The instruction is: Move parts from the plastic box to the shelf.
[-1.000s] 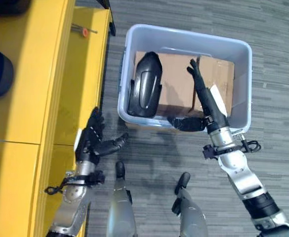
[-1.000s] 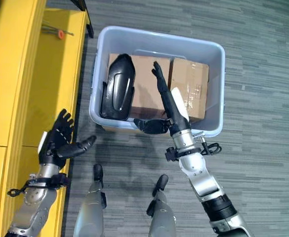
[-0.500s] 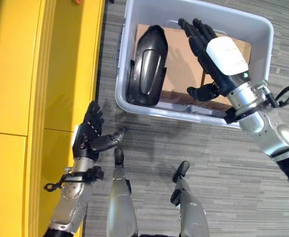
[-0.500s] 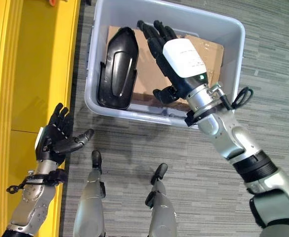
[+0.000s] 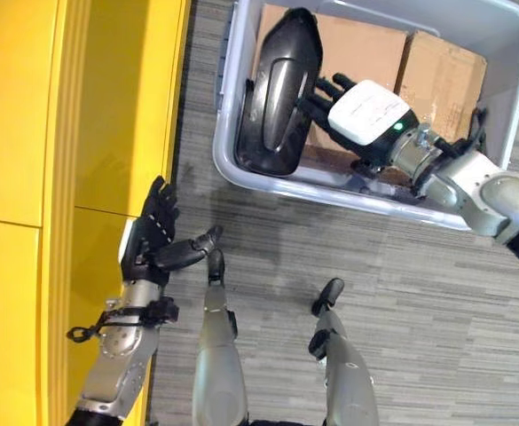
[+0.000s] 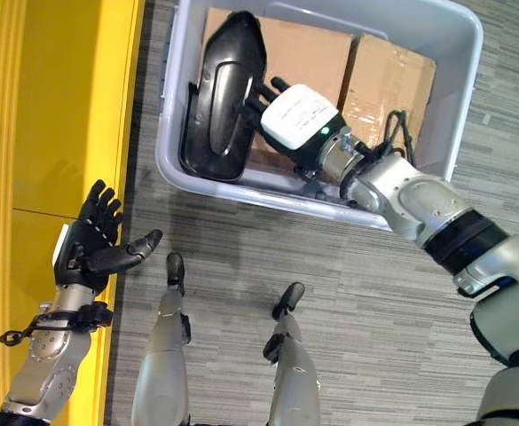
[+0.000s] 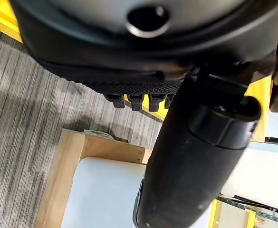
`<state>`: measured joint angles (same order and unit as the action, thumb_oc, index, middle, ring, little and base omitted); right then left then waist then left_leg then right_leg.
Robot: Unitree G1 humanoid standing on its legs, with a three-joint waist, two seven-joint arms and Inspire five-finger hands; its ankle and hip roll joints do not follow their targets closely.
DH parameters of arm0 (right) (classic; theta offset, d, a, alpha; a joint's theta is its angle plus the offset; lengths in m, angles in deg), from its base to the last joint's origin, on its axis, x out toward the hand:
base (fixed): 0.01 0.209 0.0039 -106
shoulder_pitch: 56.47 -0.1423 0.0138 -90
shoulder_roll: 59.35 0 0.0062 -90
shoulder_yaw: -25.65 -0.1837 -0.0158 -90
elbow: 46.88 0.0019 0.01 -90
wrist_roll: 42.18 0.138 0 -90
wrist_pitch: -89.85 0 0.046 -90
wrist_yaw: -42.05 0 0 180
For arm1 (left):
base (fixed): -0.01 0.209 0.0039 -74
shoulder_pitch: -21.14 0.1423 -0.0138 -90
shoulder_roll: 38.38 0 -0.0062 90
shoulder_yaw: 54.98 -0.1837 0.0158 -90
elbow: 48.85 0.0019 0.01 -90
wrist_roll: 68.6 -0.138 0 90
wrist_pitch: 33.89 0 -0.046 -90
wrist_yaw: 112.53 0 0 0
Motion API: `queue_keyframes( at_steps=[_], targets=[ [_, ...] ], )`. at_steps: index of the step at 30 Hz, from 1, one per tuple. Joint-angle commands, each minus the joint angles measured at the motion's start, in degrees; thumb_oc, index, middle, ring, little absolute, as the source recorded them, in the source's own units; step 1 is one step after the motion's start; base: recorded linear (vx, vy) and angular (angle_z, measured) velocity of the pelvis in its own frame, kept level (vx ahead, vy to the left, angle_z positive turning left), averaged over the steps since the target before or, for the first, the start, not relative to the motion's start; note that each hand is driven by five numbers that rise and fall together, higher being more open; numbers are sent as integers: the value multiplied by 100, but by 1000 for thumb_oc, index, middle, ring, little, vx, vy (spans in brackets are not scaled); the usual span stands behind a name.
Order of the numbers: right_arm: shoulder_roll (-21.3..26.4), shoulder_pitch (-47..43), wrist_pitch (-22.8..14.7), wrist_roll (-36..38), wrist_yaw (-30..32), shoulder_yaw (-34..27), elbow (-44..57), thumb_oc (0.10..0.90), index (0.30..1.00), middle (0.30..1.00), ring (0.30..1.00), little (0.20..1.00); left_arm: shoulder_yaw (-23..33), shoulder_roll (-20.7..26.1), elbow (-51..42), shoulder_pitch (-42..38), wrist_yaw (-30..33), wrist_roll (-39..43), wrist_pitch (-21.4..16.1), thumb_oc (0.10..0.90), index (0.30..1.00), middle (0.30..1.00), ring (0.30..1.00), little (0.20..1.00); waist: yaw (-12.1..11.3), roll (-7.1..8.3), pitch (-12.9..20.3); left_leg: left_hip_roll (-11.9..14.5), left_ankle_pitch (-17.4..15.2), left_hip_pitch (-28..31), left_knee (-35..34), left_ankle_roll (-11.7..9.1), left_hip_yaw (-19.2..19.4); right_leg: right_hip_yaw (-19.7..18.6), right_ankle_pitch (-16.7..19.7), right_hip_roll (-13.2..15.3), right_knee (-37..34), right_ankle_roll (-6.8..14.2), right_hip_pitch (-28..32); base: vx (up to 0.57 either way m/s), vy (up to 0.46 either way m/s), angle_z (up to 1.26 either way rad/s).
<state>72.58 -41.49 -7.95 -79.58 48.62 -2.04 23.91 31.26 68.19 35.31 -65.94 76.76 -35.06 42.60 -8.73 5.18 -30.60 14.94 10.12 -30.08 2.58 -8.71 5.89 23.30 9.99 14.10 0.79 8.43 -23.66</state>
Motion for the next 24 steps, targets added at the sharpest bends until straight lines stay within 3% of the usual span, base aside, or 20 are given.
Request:
queue_keyframes(
  at_steps=[1, 17, 24],
  targets=[
    [485, -924, 68, -303, 209, -2, 151, 900, 1000, 1000, 1000, 1000, 112, 244, -779, -121, 3, -46, -589, 900, 1000, 1000, 1000, 1000, -160, -24, 80, 636, 412, 283, -357, -541, 116, -40, -520, 419, 1045, 473, -124, 30, -46, 2],
    [575, -1666, 174, -426, 329, 518, -144, 900, 1000, 1000, 1000, 1000, 119, 227, -760, -135, 100, -101, -604, 900, 1000, 1000, 1000, 1000, -167, 46, 80, 620, 361, -93, -369, -519, -46, 54, -641, 351, 1235, 461, -489, 41, -22, 4],
    [552, -2133, 180, -671, 219, 1233, -595, 900, 1000, 1000, 1000, 1000, 194, 280, -806, -24, 116, -45, -638, 900, 1000, 1000, 1000, 1000, -244, 115, 80, 564, 265, -319, -314, -472, -158, 77, -648, 319, 1243, 466, -651, 48, -22, 5]
  ],
)
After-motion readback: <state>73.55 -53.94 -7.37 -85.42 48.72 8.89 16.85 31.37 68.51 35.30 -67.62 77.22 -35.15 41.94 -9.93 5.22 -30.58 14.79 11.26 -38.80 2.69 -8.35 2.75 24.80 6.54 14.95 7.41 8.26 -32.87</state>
